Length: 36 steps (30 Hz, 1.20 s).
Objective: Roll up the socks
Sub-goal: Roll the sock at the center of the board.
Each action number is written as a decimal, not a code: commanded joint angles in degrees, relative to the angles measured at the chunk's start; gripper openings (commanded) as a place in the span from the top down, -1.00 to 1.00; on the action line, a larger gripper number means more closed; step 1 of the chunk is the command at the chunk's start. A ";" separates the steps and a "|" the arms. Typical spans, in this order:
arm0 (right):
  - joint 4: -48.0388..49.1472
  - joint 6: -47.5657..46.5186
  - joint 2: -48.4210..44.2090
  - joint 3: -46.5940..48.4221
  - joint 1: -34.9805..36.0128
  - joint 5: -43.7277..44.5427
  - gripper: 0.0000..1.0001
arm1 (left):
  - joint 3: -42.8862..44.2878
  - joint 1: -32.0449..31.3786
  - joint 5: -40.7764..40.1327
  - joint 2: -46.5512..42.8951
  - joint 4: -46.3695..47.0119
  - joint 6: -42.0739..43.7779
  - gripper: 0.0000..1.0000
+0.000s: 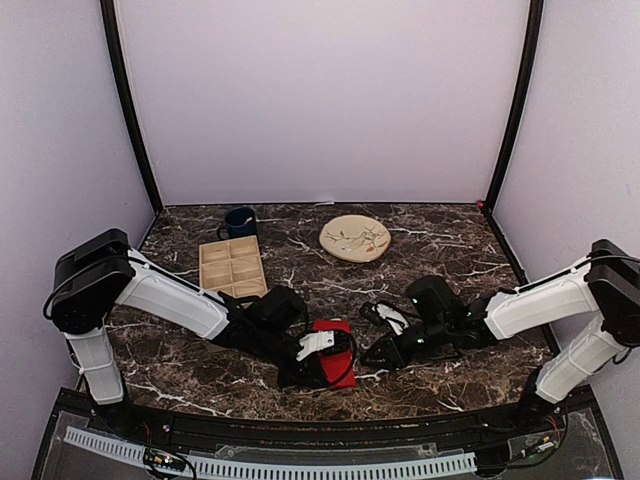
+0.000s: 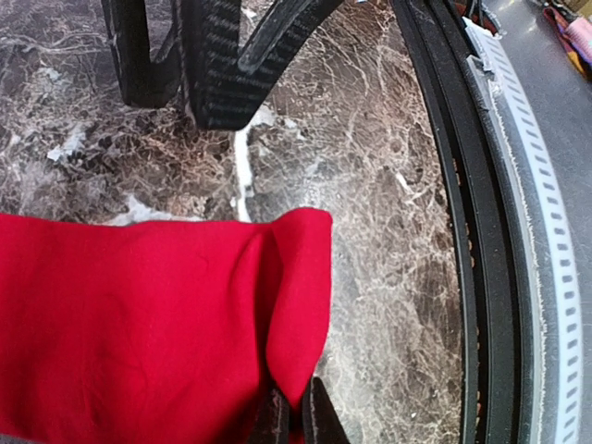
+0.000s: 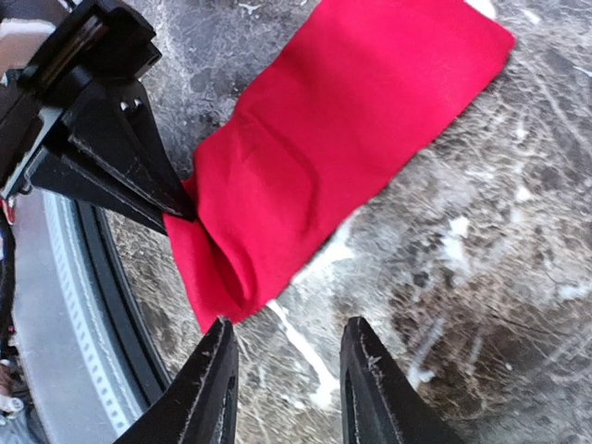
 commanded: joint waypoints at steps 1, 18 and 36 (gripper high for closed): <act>4.05 -2.81 -2.84 -2.68 1.47 4.84 0.31 | 0.05 0.59 3.70 4.20 -11.54 -0.23 0.93; 7.04 -9.19 -8.27 -6.64 15.67 16.14 0.30 | 3.95 3.90 12.51 9.34 -19.17 -0.32 0.93; 7.68 -15.26 -1.34 -2.25 20.38 21.47 0.28 | 6.39 5.41 16.61 12.47 -23.13 0.88 0.93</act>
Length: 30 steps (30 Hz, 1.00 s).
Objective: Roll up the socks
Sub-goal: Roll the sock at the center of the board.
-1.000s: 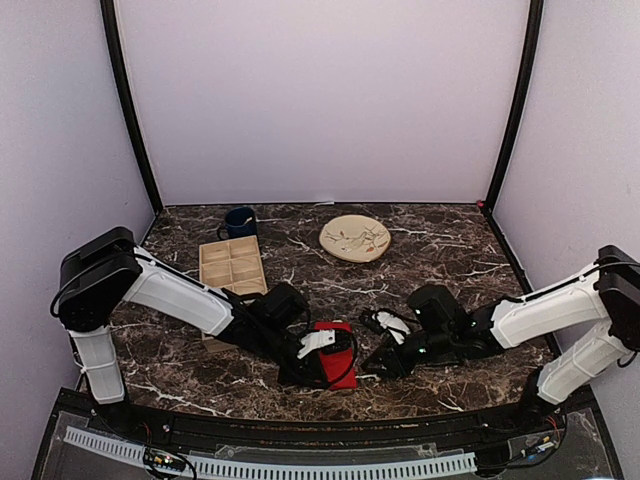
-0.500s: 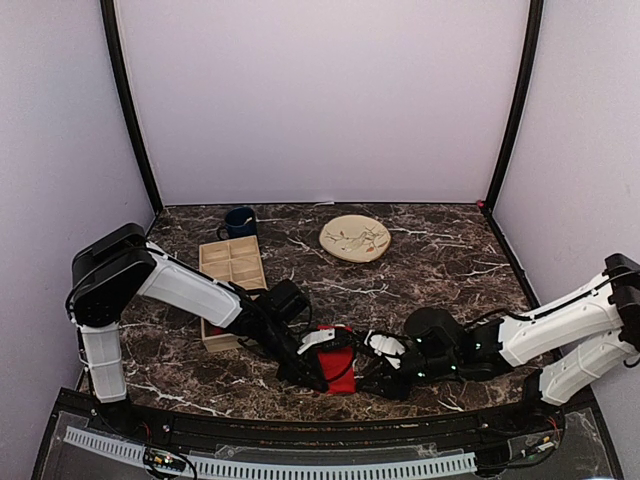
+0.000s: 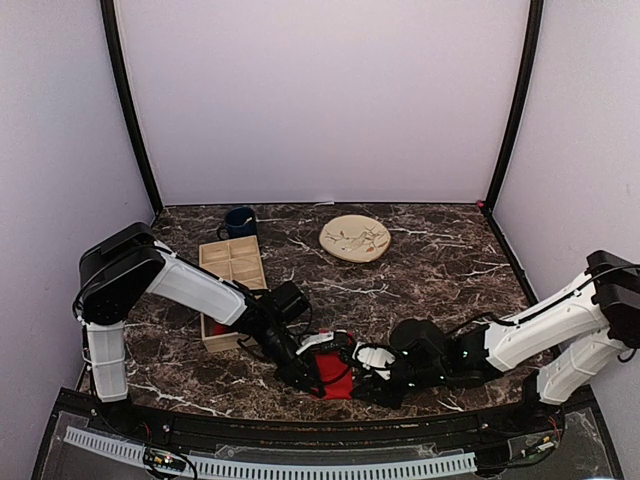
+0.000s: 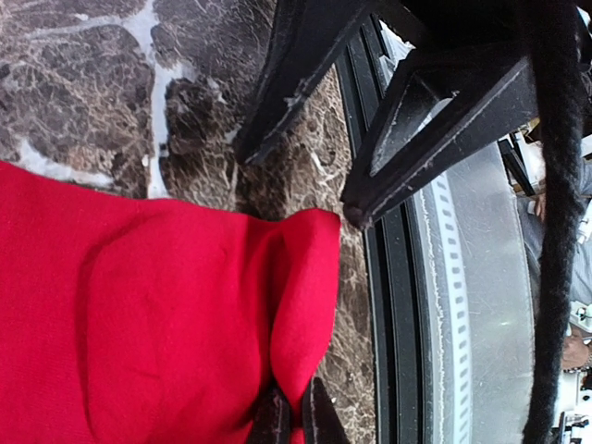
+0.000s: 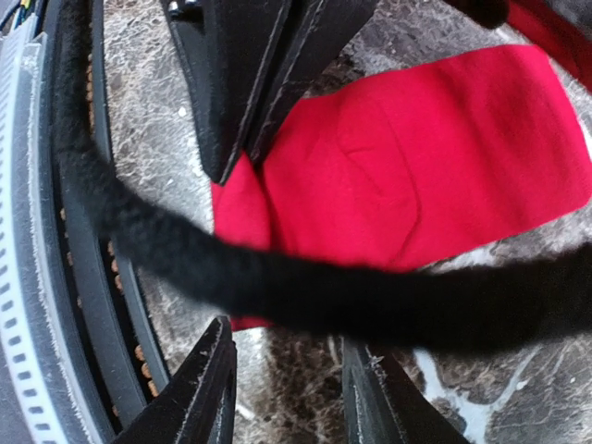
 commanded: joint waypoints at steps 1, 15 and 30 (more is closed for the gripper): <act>2.08 -2.71 1.03 2.24 0.97 2.61 0.28 | -1.91 0.13 -5.68 3.54 -8.87 1.13 0.93; -0.65 -4.86 2.54 5.09 3.49 2.23 0.23 | -1.34 0.49 -5.34 4.41 -9.90 1.54 0.93; -1.41 -7.55 7.16 7.75 4.74 1.43 0.35 | -1.01 0.67 -5.25 4.72 -10.17 1.75 0.93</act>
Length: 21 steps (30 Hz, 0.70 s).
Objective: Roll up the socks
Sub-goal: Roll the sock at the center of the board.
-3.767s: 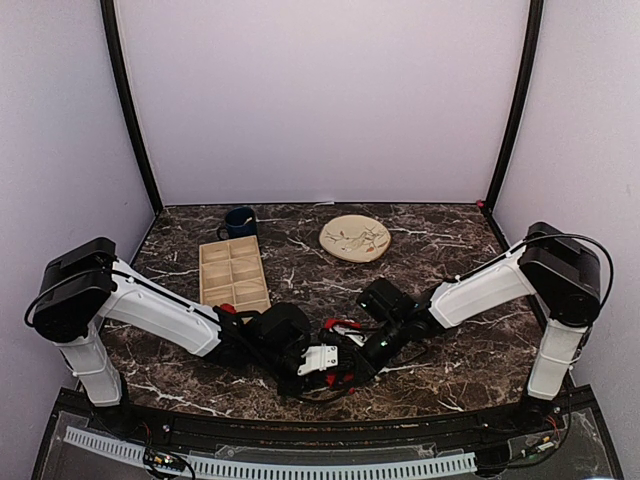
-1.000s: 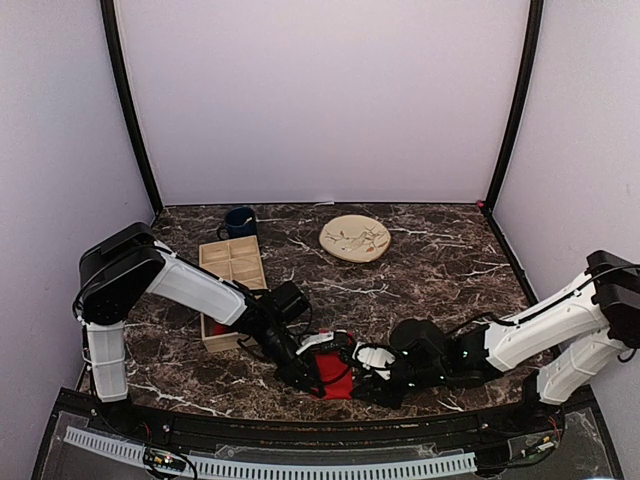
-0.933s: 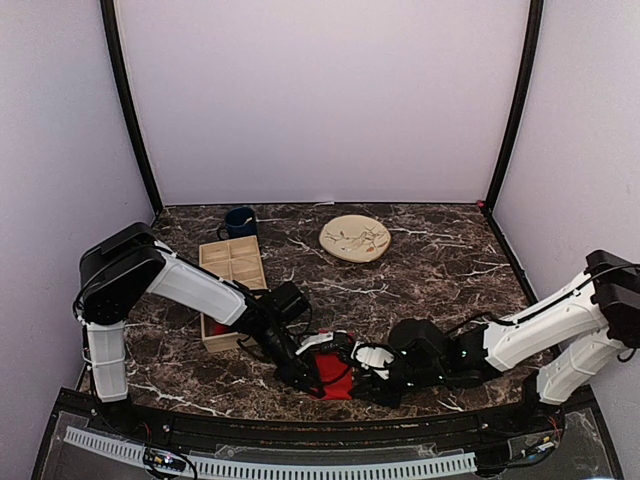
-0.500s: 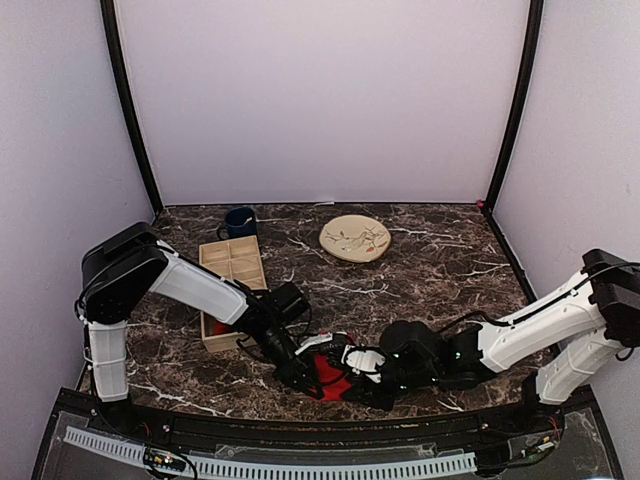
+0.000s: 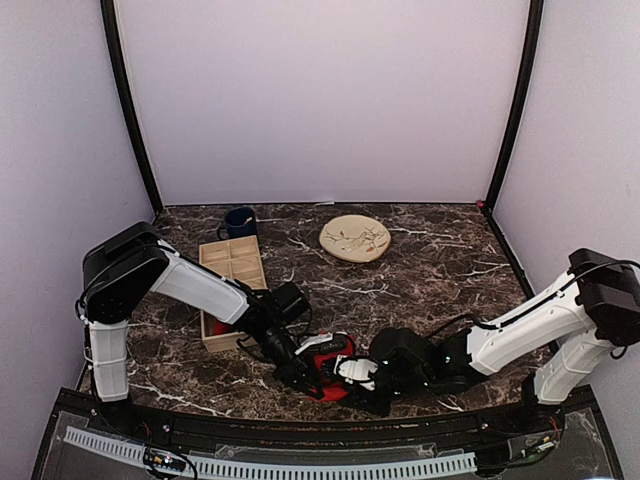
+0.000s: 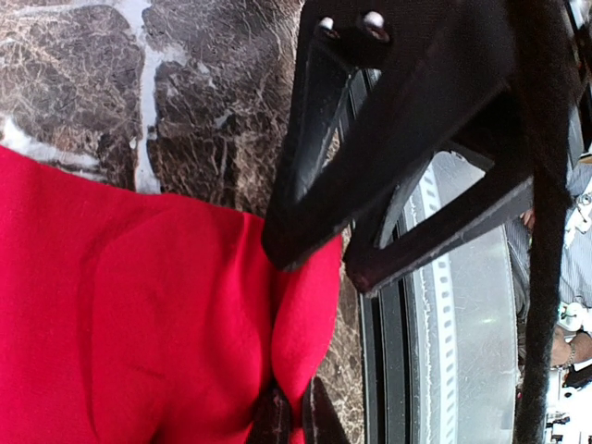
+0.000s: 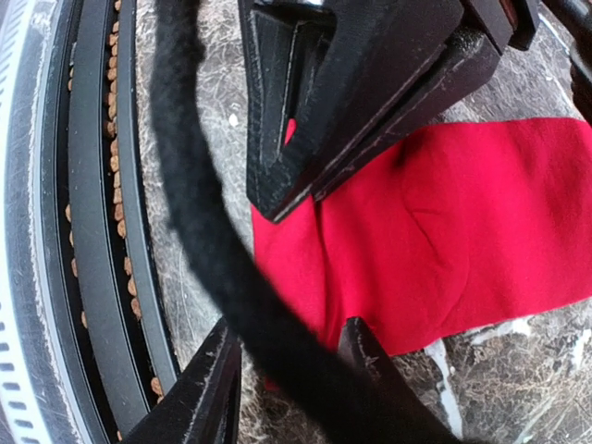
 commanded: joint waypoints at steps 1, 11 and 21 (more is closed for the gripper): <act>0.18 -1.56 1.31 2.28 0.56 -0.23 0.35 | -2.08 0.08 -7.98 3.48 -7.23 1.11 0.93; -1.05 -2.23 3.08 2.93 0.76 -0.82 0.60 | -2.08 0.08 -7.87 3.56 -7.33 1.15 0.93; -2.04 -2.33 4.46 3.36 0.94 -0.17 0.74 | -2.17 0.17 -7.81 3.56 -7.30 1.08 0.92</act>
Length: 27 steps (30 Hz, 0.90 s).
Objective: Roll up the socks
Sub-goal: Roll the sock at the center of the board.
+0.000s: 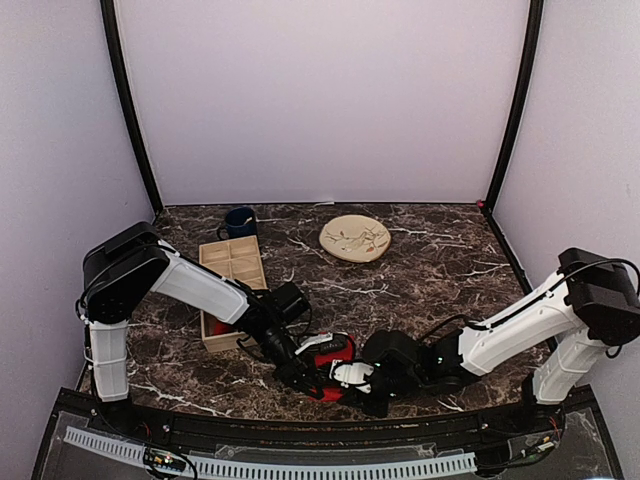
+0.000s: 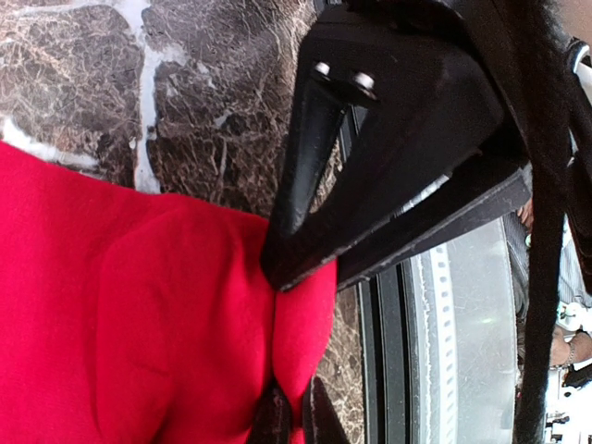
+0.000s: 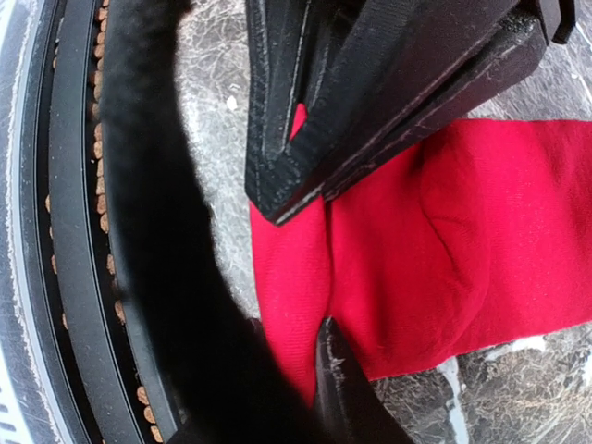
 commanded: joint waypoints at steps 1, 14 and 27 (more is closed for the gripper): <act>-0.77 -0.34 1.13 1.47 0.78 -0.01 0.77 | -2.26 0.12 -8.01 3.46 -7.24 0.92 0.92; -2.02 0.80 1.82 1.83 0.78 -0.70 1.00 | -2.63 0.12 -10.30 2.30 -5.99 -0.62 0.71; -0.25 6.27 2.41 0.77 -0.68 -2.58 1.00 | -5.98 0.65 -15.56 -3.70 -1.24 -3.54 0.42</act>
